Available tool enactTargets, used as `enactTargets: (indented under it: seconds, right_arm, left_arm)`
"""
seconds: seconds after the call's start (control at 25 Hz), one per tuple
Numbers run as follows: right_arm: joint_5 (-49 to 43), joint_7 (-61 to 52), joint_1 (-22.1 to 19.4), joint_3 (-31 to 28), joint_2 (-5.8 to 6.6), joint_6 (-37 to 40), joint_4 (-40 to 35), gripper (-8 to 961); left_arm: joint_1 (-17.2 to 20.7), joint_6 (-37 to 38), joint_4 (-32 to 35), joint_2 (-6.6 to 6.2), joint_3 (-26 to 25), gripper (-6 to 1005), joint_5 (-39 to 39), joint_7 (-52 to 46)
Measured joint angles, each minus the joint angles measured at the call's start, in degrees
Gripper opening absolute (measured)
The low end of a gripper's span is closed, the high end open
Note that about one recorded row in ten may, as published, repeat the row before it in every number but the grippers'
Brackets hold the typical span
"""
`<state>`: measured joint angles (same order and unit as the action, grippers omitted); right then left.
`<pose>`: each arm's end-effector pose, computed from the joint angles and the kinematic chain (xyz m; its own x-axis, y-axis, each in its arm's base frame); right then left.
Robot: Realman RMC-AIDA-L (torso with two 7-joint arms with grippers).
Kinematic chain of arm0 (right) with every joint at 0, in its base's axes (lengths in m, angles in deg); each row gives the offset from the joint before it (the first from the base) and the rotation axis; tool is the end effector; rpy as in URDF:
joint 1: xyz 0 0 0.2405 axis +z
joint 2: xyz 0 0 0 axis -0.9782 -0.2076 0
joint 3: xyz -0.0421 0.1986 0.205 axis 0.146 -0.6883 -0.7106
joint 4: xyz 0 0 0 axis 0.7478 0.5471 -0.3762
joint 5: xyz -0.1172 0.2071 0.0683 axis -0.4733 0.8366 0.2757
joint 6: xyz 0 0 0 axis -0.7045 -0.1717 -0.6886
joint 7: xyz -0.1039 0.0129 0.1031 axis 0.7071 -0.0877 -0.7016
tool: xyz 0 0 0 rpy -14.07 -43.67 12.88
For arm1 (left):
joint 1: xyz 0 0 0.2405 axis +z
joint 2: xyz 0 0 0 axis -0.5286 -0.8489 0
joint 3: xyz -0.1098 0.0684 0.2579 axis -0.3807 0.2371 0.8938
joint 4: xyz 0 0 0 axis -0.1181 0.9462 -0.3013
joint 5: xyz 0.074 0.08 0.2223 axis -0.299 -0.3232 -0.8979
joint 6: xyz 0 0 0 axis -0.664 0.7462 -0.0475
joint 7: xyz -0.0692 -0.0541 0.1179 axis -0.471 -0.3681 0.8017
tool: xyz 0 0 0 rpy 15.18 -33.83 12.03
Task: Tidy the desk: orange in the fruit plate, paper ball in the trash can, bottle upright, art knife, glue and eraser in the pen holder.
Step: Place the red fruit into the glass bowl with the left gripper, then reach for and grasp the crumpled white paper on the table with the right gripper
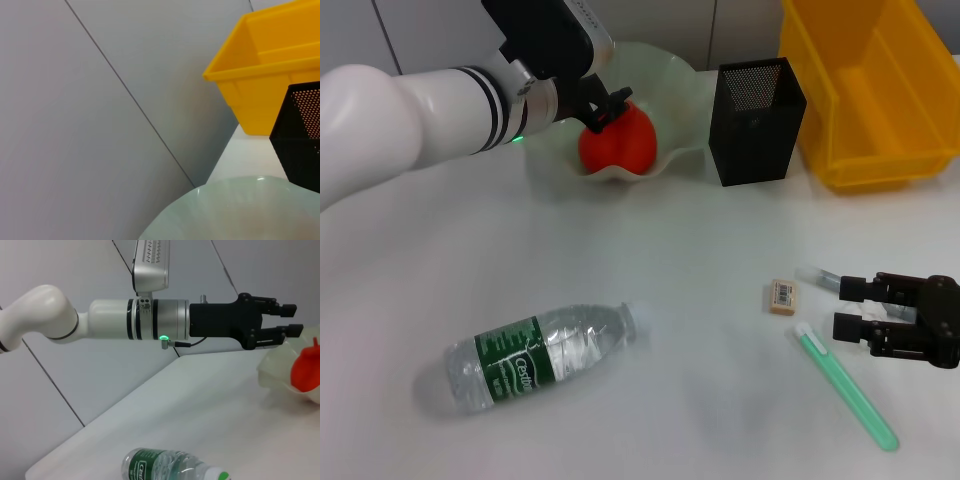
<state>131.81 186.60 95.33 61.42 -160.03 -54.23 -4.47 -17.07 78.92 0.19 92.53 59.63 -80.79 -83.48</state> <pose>0.3805 0.2701 0.0337 0.6074 -0.5207 -0.5999 -0.6338 -0.7729 0.0292 -0.1465 0.5097 -0.1244 0.9999 0.0097 -0.0049 0.0033 -0.7037 -0.7104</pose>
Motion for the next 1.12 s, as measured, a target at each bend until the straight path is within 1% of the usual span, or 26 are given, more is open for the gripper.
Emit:
enactTargets:
  seconds: [0.12, 0.16, 0.2, 0.32, 0.36, 0.4, 0.44, 0.48, 0.52, 0.6, 0.68, 0.76, 0.84, 1.0, 1.12]
  right_arm:
    - [0.0, 0.0, 0.0, 0.0, 0.00, -0.1, 0.1, 721]
    - [0.0, 0.0, -0.1, 0.0, 0.00, -0.1, 0.1, 720]
    - [0.0, 0.0, -0.1, 0.0, 0.00, -0.1, 0.1, 718]
    - [0.0, 0.0, -0.1, -0.1, 0.00, -0.1, 0.1, 712]
    - [0.0, 0.0, -0.1, -0.1, 0.00, -0.1, 0.1, 710]
    - [0.0, -0.1, -0.1, -0.3, 0.00, -0.1, 0.0, 708]
    - [0.4, -0.4, -0.1, -0.5, 0.00, -0.2, -0.2, 707]
    - [0.4, -0.4, -0.1, -0.5, 0.00, -0.2, -0.2, 705]
    - [1.0, -0.6, 0.0, -0.4, 0.03, -0.3, -0.4, 703]
    - [2.1, -1.4, 0.1, -0.2, 0.21, -0.3, -0.6, 699]
    - [2.9, -3.4, 0.4, -0.2, 0.43, -0.4, -1.4, 695]
    - [3.1, -5.9, 0.7, -0.4, 0.46, -0.4, -3.0, 692]
    - [3.2, -9.4, 0.8, -0.5, 0.24, -0.4, -6.1, 688]
    - [3.3, -16.8, 0.8, 0.8, -0.28, -0.4, -12.4, 681]
    - [4.0, -22.8, 0.9, 3.3, -0.22, -0.5, -15.8, 675]
  left_arm:
    - [0.1, 0.0, 0.0, 0.00, 0.0, 283, 0.0, 0.0]
    - [0.1, 0.0, 0.0, 0.00, 0.0, 395, 0.0, 0.0]
    - [1.0, 0.0, 1.0, 0.00, 0.4, 507, -0.6, 0.3]
    - [1.7, 0.3, 1.7, 0.00, 0.4, 583, -1.3, 0.1]
    - [4.0, 0.9, 4.7, -0.19, -0.1, 609, -2.1, 0.0]
    - [4.7, 1.2, 5.9, -0.26, -0.3, 634, -2.2, -0.1]
    - [6.9, 3.7, 10.0, -0.47, -1.6, 660, -2.3, -0.3]
    - [6.9, 3.7, 10.0, -0.47, -1.6, 665, -2.3, -0.3]
    - [7.8, 7.3, 12.4, -0.56, -3.6, 670, -2.5, -0.4]
    - [8.2, 10.5, 13.5, -0.60, -5.5, 681, -2.9, -0.5]
    - [8.3, 15.1, 14.8, -0.61, -8.4, 691, -3.7, -0.7]
    - [8.6, 18.7, 15.4, -0.62, -10.4, 666, -4.3, -0.8]
    - [8.8, 22.9, 15.8, -0.61, -12.1, 641, -4.5, -0.9]
    - [9.6, 25.3, 16.7, -0.62, -13.9, 635, -4.9, -2.1]
    - [10.3, 27.2, 18.4, -0.70, -15.4, 632, -6.3, -4.9]
